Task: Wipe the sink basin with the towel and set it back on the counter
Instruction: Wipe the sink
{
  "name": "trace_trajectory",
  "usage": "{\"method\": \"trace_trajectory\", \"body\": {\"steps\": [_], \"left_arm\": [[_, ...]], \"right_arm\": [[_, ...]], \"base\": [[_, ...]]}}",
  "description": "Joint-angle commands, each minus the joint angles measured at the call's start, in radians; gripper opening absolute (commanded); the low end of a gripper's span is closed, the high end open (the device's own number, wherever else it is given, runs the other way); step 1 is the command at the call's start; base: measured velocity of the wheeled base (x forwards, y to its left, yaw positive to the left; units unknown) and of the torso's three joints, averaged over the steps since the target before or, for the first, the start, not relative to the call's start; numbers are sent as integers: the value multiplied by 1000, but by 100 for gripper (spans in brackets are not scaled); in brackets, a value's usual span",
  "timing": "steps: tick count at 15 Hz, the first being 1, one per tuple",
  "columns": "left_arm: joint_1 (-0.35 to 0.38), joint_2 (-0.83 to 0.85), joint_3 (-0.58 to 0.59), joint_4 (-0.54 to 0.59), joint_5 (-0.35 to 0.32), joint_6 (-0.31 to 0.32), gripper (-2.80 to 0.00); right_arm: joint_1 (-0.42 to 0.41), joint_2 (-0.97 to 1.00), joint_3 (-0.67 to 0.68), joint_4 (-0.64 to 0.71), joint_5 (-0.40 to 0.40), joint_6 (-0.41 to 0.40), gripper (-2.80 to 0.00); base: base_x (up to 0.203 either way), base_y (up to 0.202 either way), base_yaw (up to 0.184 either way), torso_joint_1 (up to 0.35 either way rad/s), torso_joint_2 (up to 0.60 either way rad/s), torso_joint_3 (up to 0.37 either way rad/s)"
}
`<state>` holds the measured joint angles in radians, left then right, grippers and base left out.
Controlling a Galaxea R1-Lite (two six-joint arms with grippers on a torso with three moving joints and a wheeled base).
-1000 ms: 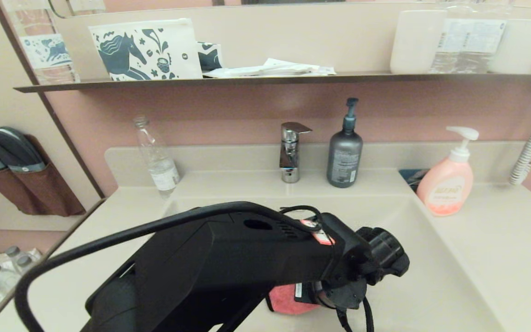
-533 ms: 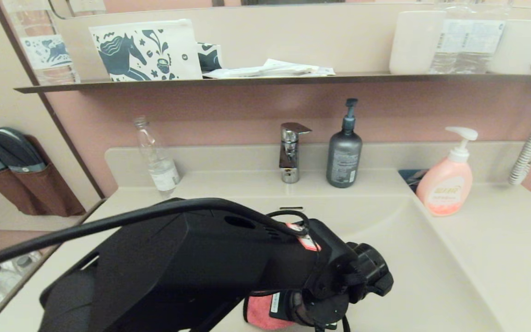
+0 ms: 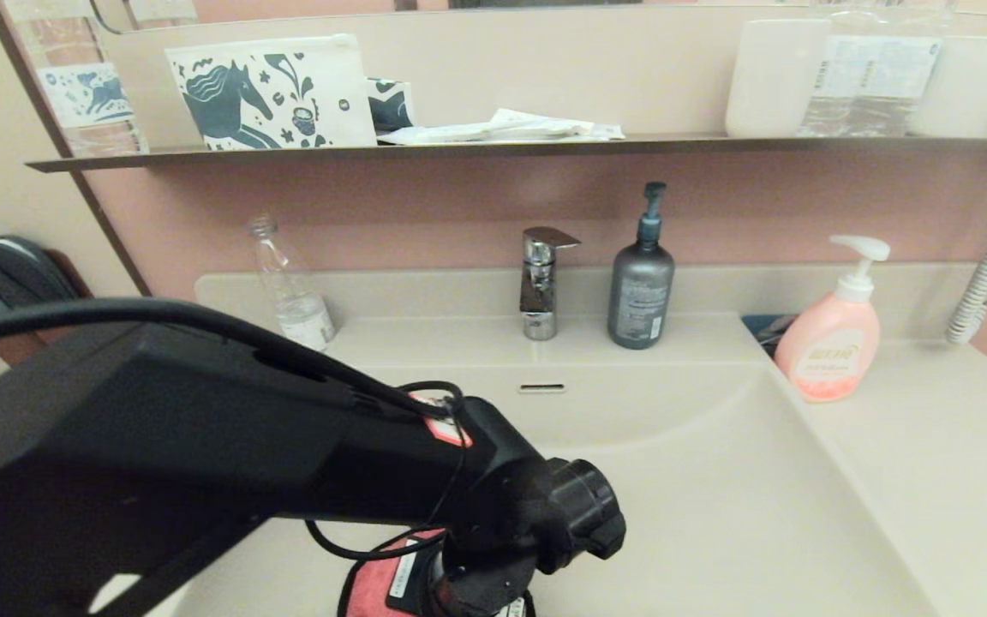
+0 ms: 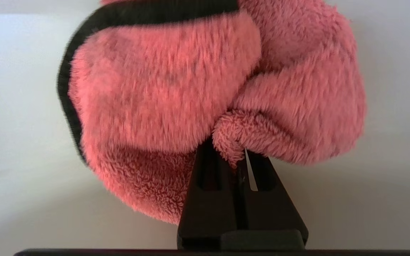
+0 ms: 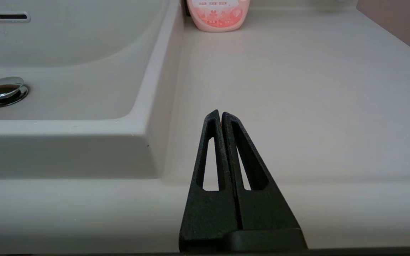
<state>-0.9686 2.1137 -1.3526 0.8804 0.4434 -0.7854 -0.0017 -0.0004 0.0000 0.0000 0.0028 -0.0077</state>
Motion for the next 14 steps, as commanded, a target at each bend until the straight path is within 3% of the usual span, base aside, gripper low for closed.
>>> {"method": "trace_trajectory", "body": {"steps": [1,3,7,14], "left_arm": [[45,-113,61,3,9,52,-280],[105,-157,68,5,22,152,-280],[202,-184,112,7,45,293,-280],[226,-271,322,-48,50,299,-280]], "right_arm": [[0,0,0,0,0,-1,-280],[0,0,0,0,0,0,-280],[0,0,0,0,0,-2,-280],[0,0,0,0,0,0,-280]], "base": [[0,0,0,0,0,0],[0,0,0,0,0,0],[0,0,0,0,0,0],[0,0,0,0,0,0]]}}
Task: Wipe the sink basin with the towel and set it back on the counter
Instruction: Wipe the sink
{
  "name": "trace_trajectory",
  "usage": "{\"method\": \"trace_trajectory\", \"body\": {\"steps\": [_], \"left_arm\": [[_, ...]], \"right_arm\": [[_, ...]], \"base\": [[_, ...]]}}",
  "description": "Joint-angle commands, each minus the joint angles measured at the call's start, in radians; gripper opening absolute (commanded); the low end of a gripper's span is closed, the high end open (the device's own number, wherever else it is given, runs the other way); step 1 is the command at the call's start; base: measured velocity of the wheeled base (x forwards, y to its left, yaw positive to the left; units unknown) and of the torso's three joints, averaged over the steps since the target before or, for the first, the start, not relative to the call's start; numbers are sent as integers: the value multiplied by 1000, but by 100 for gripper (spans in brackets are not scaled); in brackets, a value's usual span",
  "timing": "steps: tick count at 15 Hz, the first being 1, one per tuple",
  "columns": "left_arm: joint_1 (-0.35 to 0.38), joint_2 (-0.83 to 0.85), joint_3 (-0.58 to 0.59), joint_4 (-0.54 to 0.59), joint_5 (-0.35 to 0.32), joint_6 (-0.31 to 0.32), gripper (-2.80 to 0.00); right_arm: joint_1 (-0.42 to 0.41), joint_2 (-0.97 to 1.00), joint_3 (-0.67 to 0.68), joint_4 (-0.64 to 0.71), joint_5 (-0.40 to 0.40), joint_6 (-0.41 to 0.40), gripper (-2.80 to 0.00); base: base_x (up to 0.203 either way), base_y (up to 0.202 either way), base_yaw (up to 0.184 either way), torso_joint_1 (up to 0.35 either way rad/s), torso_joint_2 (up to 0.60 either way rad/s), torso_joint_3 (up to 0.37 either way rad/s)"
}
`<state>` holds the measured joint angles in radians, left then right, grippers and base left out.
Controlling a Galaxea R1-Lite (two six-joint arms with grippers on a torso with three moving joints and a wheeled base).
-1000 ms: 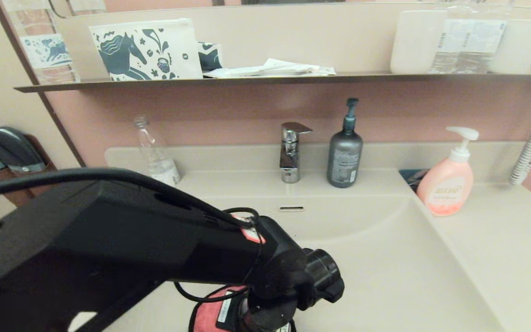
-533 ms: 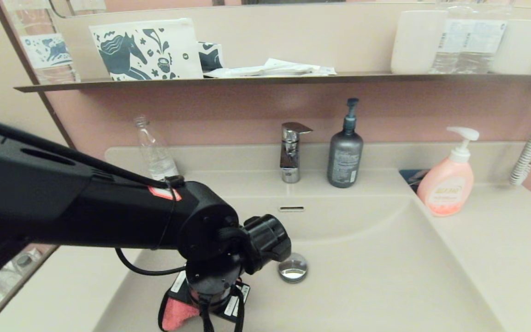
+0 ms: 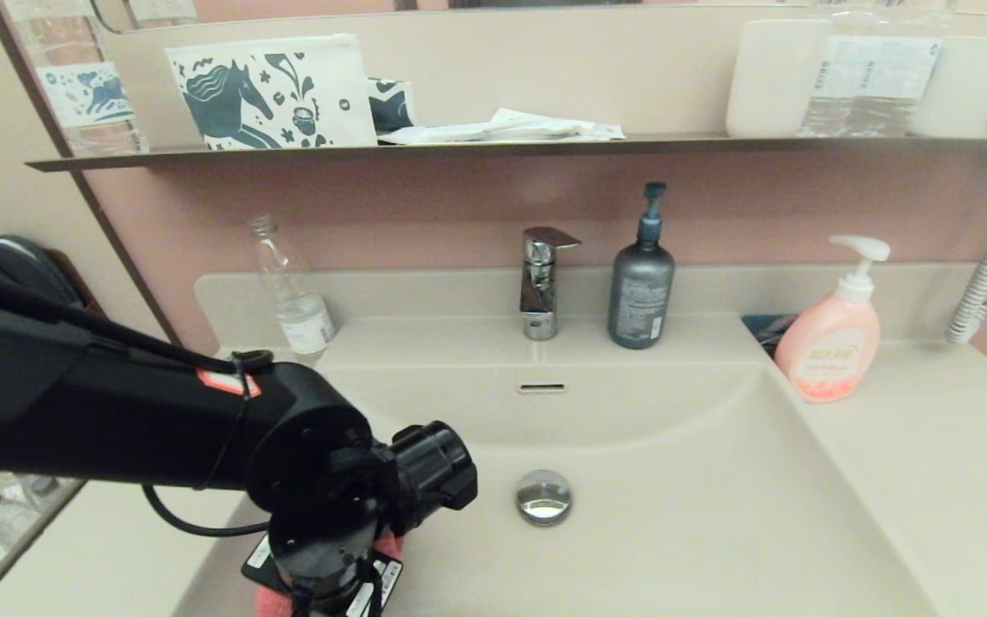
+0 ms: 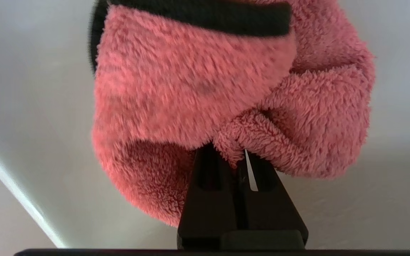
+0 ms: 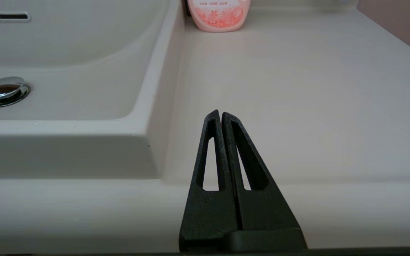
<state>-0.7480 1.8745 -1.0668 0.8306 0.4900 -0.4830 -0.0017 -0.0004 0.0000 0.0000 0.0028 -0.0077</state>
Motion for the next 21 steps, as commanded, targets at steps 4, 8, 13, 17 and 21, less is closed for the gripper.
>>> {"method": "trace_trajectory", "body": {"steps": [4,8,13,17,21], "left_arm": [[36,-23,81,-91,4,49,-280],[114,-40,91,-176,6,238,-280],[260,-32,91,-329,9,512,-280],[342,-18,88,-458,17,673,-280],[398,15,85,-617,19,800,-280]], "right_arm": [[0,0,0,0,0,-1,-280],[0,0,0,0,0,0,-280],[0,0,0,0,0,-1,-280],[0,0,0,0,0,-1,-280],[0,0,0,0,0,0,-280]], "base": [[0,0,0,0,0,0],[0,0,0,0,0,0],[0,0,0,0,0,0],[0,0,0,0,0,0],[0,0,0,0,0,0]]}}
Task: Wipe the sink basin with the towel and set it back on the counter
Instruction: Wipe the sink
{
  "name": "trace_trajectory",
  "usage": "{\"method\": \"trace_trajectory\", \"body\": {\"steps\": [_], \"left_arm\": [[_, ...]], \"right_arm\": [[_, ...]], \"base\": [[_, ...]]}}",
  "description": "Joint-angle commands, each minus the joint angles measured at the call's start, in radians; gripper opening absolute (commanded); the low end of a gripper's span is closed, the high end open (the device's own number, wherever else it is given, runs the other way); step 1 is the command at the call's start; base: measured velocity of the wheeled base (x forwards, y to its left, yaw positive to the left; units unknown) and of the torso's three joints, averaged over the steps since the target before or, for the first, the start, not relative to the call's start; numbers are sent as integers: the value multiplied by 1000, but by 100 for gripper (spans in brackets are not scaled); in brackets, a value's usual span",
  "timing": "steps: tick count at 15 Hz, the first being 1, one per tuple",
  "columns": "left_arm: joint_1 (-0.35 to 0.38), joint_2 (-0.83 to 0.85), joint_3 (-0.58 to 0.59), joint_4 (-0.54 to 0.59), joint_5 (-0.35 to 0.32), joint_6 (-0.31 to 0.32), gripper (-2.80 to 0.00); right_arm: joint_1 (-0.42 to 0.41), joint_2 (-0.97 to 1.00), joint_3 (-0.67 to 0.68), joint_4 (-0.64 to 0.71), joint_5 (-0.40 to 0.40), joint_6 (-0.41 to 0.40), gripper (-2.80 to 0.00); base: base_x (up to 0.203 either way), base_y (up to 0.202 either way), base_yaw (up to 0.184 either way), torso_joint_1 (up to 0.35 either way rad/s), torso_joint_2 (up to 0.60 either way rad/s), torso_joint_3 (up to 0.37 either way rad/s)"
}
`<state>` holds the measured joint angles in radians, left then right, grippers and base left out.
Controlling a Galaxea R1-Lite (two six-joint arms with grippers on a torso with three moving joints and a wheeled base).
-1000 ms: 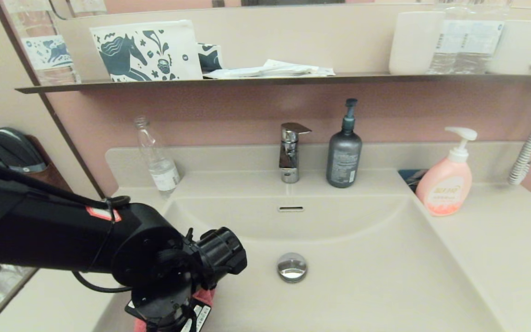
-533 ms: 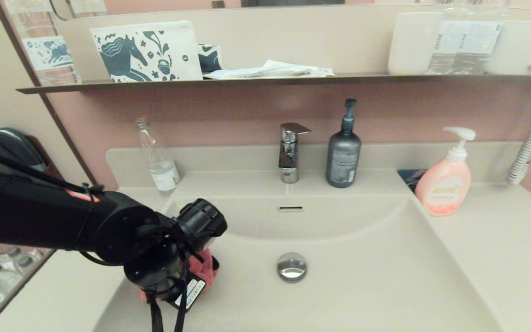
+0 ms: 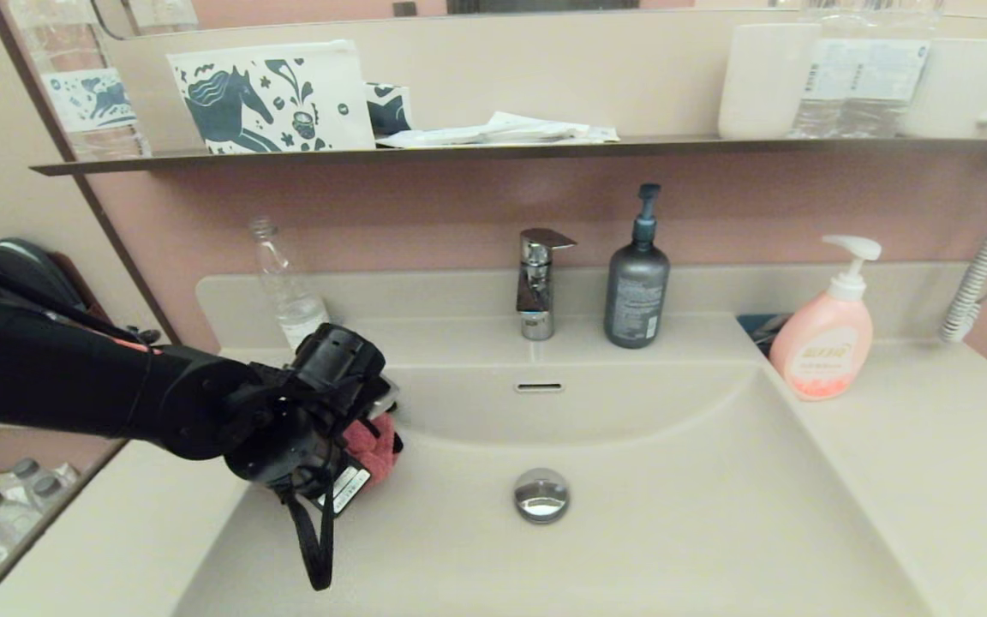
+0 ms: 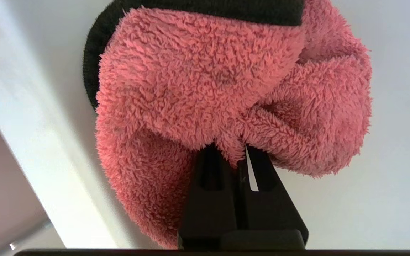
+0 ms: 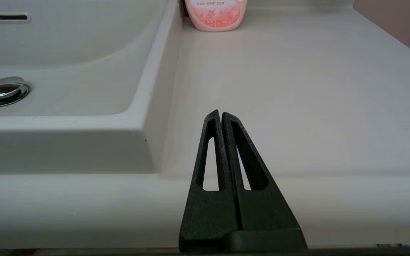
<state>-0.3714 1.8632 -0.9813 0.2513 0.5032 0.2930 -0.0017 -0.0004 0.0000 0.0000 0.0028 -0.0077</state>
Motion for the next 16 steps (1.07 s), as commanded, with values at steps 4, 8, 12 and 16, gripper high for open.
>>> {"method": "trace_trajectory", "body": {"steps": [4,8,12,16], "left_arm": [[51,40,0,-121,6,84,-280],[46,8,38,-113,6,75,-280],[-13,-52,104,-57,4,-9,-280],[-128,-53,17,140,-6,-234,-280]], "right_arm": [[0,0,0,0,0,0,-280],[0,0,0,0,0,0,-280],[0,0,0,0,0,0,-280],[0,0,0,0,0,0,-280]], "base": [[0,0,0,0,0,0],[0,0,0,0,0,0],[0,0,0,0,0,0],[0,0,0,0,0,0]]}}
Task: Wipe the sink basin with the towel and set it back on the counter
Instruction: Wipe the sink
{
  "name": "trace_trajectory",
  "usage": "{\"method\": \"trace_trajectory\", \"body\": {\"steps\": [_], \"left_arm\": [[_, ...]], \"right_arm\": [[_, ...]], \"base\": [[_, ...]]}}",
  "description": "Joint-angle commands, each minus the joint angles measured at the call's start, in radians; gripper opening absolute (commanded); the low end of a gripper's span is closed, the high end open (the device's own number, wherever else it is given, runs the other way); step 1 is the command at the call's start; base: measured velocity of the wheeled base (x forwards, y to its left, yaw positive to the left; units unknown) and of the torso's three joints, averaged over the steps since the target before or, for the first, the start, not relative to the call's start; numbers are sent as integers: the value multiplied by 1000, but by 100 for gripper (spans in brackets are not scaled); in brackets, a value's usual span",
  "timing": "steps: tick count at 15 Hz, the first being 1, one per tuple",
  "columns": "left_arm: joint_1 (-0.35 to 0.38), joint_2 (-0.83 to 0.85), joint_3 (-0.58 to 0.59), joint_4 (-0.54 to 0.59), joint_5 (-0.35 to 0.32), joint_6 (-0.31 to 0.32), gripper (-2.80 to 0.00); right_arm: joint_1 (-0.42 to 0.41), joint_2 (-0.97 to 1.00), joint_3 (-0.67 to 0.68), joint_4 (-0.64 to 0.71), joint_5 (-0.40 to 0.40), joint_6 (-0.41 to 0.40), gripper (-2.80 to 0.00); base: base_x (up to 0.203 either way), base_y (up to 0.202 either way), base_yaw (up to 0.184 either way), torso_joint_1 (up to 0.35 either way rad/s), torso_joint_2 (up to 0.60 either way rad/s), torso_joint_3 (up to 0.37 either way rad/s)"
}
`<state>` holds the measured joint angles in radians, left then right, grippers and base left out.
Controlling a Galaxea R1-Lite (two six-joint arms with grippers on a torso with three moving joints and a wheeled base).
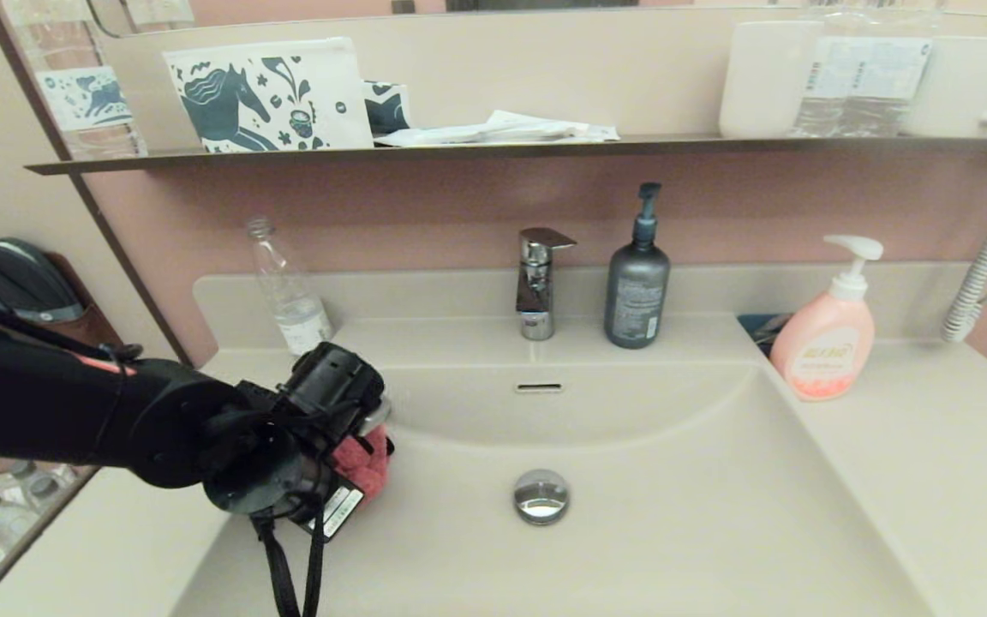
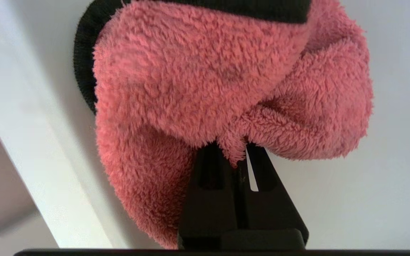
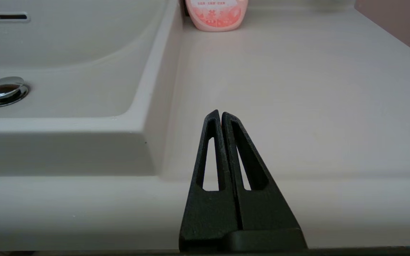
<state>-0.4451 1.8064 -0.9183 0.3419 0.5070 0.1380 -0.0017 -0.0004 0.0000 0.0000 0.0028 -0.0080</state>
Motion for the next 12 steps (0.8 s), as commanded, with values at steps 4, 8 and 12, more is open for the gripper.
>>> {"method": "trace_trajectory", "body": {"steps": [4,8,12], "left_arm": [[-153,13,-69,185,-31,-232,-280],[-206,29,-124,366,-97,-419,-280],[-254,52,-198,510,-168,-550,-280]], "right_arm": [[0,0,0,0,0,0,-280],[0,0,0,0,0,0,-280],[0,0,0,0,0,-1,-280]], "base": [[0,0,0,0,0,0],[0,0,0,0,0,0],[0,0,0,0,0,0]]}}
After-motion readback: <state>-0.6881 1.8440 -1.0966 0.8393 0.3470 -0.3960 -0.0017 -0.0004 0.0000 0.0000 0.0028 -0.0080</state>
